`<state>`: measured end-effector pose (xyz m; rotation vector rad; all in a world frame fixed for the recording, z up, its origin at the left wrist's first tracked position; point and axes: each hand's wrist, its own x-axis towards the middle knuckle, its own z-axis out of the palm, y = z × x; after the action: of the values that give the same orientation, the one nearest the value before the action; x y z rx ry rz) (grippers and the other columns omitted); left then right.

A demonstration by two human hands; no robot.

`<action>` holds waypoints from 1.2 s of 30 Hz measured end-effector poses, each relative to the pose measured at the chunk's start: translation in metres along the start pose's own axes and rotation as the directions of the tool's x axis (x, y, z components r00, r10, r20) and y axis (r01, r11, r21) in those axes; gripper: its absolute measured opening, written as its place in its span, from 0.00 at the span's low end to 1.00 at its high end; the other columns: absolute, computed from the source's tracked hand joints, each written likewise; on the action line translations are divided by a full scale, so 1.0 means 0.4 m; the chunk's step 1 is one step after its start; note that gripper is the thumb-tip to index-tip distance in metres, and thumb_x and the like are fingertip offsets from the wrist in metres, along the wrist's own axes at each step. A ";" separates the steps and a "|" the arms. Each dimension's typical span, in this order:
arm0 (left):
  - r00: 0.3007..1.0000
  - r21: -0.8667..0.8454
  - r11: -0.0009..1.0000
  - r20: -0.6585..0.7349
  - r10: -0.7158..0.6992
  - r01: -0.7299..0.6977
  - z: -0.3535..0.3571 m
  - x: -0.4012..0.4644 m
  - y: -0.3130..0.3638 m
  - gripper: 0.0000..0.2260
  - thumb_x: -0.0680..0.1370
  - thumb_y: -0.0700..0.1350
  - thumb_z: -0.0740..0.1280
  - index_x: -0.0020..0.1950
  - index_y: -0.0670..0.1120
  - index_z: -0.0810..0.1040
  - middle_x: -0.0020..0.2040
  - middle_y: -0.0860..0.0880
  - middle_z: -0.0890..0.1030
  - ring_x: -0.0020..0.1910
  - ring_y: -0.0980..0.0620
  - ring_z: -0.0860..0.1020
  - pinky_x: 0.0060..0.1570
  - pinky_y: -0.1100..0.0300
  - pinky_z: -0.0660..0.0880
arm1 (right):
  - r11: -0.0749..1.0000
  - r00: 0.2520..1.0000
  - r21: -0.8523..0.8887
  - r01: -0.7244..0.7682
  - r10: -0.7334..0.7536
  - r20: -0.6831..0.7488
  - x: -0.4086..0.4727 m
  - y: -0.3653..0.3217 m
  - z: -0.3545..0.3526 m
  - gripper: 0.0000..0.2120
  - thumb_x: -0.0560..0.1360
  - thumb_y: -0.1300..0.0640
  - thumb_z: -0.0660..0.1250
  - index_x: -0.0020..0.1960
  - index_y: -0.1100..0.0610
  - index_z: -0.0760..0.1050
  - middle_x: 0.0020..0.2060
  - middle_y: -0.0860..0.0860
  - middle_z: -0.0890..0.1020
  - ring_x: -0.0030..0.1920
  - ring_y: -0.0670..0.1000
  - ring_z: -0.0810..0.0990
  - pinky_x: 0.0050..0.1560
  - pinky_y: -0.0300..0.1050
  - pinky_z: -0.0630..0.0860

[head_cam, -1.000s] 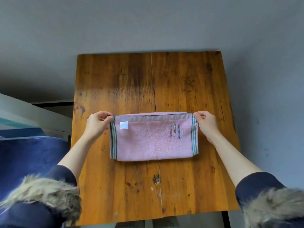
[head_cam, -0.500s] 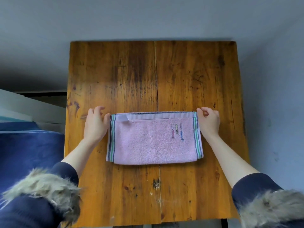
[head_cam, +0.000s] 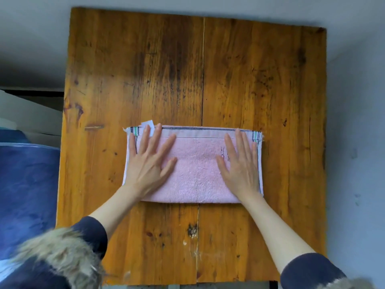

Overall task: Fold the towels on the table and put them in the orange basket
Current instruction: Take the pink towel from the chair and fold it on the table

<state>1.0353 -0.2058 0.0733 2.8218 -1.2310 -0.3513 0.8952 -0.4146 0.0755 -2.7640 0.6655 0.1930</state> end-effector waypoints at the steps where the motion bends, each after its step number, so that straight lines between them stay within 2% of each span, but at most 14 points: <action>1: 1.000 0.000 1.000 -0.010 0.014 -0.014 0.007 -0.002 -0.011 0.27 0.78 0.61 0.49 0.75 0.54 0.57 0.77 0.44 0.55 0.76 0.42 0.51 0.71 0.38 0.44 | 1.000 1.000 0.018 -0.013 0.014 -0.025 -0.005 0.015 0.003 0.27 0.80 0.44 0.49 0.76 0.53 0.51 0.76 0.53 0.50 0.76 0.52 0.47 0.75 0.50 0.45; 3: 0.998 -0.007 0.999 -0.050 0.035 -0.035 0.018 0.001 -0.018 0.26 0.78 0.60 0.50 0.75 0.53 0.58 0.77 0.44 0.57 0.76 0.43 0.52 0.72 0.40 0.45 | 0.999 0.997 0.034 -0.021 0.023 -0.076 -0.008 0.030 0.016 0.27 0.80 0.44 0.48 0.76 0.53 0.52 0.75 0.53 0.51 0.76 0.52 0.49 0.75 0.50 0.48; 6: 0.993 -0.024 0.999 -0.111 0.036 -0.039 0.035 0.006 -0.017 0.26 0.78 0.60 0.51 0.75 0.53 0.59 0.76 0.45 0.57 0.76 0.44 0.52 0.72 0.41 0.45 | 0.999 0.993 0.032 -0.016 0.019 -0.119 -0.002 0.036 0.037 0.26 0.80 0.44 0.49 0.76 0.53 0.53 0.75 0.52 0.52 0.76 0.52 0.49 0.75 0.49 0.48; 10: 0.993 -0.084 0.995 -0.107 0.046 -0.055 0.027 -0.002 -0.019 0.26 0.78 0.59 0.51 0.75 0.52 0.59 0.77 0.45 0.56 0.76 0.44 0.51 0.72 0.40 0.44 | 0.999 0.993 0.034 -0.021 0.025 -0.111 -0.008 0.037 0.035 0.27 0.80 0.45 0.49 0.76 0.52 0.51 0.75 0.51 0.51 0.76 0.51 0.47 0.75 0.48 0.45; 13: 0.988 -0.204 0.975 -0.142 0.064 -0.092 0.005 -0.015 -0.019 0.24 0.79 0.52 0.52 0.75 0.50 0.57 0.76 0.44 0.56 0.76 0.43 0.51 0.72 0.38 0.44 | 0.993 0.995 0.103 -0.055 0.063 -0.077 -0.013 0.021 0.024 0.26 0.80 0.46 0.48 0.75 0.51 0.47 0.76 0.50 0.47 0.76 0.49 0.43 0.75 0.48 0.43; 16: 0.966 -0.319 0.948 -0.248 -0.070 -0.014 -0.019 -0.045 -0.037 0.23 0.79 0.45 0.55 0.74 0.45 0.58 0.75 0.41 0.59 0.75 0.43 0.54 0.72 0.40 0.47 | 0.977 0.993 0.196 -0.086 0.099 -0.060 -0.021 -0.011 0.004 0.25 0.80 0.44 0.45 0.75 0.49 0.45 0.75 0.49 0.45 0.76 0.48 0.41 0.75 0.50 0.39; 18: 0.927 -0.366 0.925 -0.302 -0.224 0.104 -0.024 -0.076 -0.061 0.22 0.78 0.41 0.59 0.72 0.41 0.63 0.70 0.38 0.67 0.70 0.39 0.63 0.69 0.44 0.56 | 0.982 0.997 0.182 -0.054 0.063 -0.045 -0.038 -0.045 -0.005 0.26 0.79 0.42 0.43 0.75 0.48 0.46 0.75 0.48 0.45 0.76 0.49 0.42 0.74 0.52 0.37; 19: 0.896 -0.389 0.899 -0.299 -0.328 0.200 -0.026 -0.092 -0.074 0.21 0.78 0.41 0.61 0.70 0.40 0.65 0.66 0.37 0.70 0.65 0.38 0.67 0.64 0.47 0.60 | 0.984 0.999 0.175 -0.020 0.026 -0.036 -0.047 -0.067 -0.006 0.26 0.79 0.43 0.43 0.75 0.48 0.47 0.75 0.48 0.46 0.76 0.50 0.43 0.74 0.53 0.36; 21: 0.812 -0.438 0.796 -0.214 -0.543 0.417 -0.030 -0.113 -0.092 0.18 0.77 0.45 0.65 0.65 0.41 0.70 0.58 0.39 0.73 0.57 0.40 0.69 0.55 0.50 0.63 | 0.989 0.999 0.141 0.044 -0.042 -0.019 -0.056 -0.118 -0.002 0.26 0.79 0.44 0.43 0.75 0.50 0.50 0.75 0.49 0.48 0.76 0.50 0.45 0.74 0.56 0.36; 24: 0.764 -0.427 0.704 -0.045 -0.644 0.568 -0.023 -0.122 -0.101 0.16 0.75 0.53 0.68 0.55 0.44 0.76 0.53 0.42 0.73 0.55 0.41 0.68 0.53 0.50 0.62 | 0.999 0.998 0.009 0.053 -0.053 0.016 -0.054 -0.181 0.022 0.26 0.80 0.46 0.48 0.76 0.51 0.53 0.75 0.50 0.48 0.76 0.51 0.45 0.73 0.62 0.39; 28: 0.741 -0.455 0.646 0.048 -0.670 0.613 -0.026 -0.104 -0.098 0.14 0.73 0.54 0.69 0.51 0.46 0.78 0.53 0.44 0.73 0.57 0.42 0.67 0.54 0.49 0.62 | 0.992 0.998 -0.124 0.004 0.003 0.058 -0.053 -0.196 0.058 0.27 0.80 0.43 0.45 0.76 0.49 0.44 0.76 0.50 0.45 0.76 0.52 0.41 0.73 0.63 0.38; 31: 0.747 -0.471 0.628 0.108 -0.655 0.619 -0.032 -0.084 -0.093 0.09 0.73 0.51 0.68 0.47 0.47 0.78 0.50 0.48 0.70 0.57 0.43 0.67 0.51 0.52 0.60 | 0.991 0.999 -0.133 -0.011 0.016 0.039 -0.054 -0.202 0.072 0.26 0.79 0.44 0.43 0.76 0.50 0.47 0.76 0.52 0.51 0.76 0.54 0.46 0.73 0.64 0.43; 33: 0.760 -0.506 0.616 0.132 -0.636 0.604 -0.039 -0.080 -0.097 0.05 0.73 0.48 0.67 0.44 0.47 0.77 0.48 0.50 0.70 0.54 0.46 0.69 0.50 0.54 0.61 | 0.992 1.000 -0.124 -0.021 0.023 0.017 -0.053 -0.209 0.080 0.26 0.79 0.45 0.43 0.75 0.50 0.48 0.76 0.52 0.52 0.76 0.54 0.48 0.72 0.66 0.45; 36: 0.779 -0.631 0.559 0.118 -0.616 0.538 -0.063 -0.074 -0.116 0.03 0.72 0.44 0.67 0.41 0.46 0.75 0.42 0.50 0.76 0.45 0.47 0.74 0.42 0.56 0.67 | 0.992 0.999 -0.121 -0.037 0.037 0.003 -0.049 -0.219 0.083 0.26 0.79 0.45 0.42 0.75 0.50 0.46 0.76 0.53 0.49 0.76 0.54 0.47 0.72 0.66 0.46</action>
<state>1.0546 -0.1537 0.0974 2.4594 -0.0322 -0.4958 0.9164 -0.3214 0.0695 -2.8661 0.7268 0.2566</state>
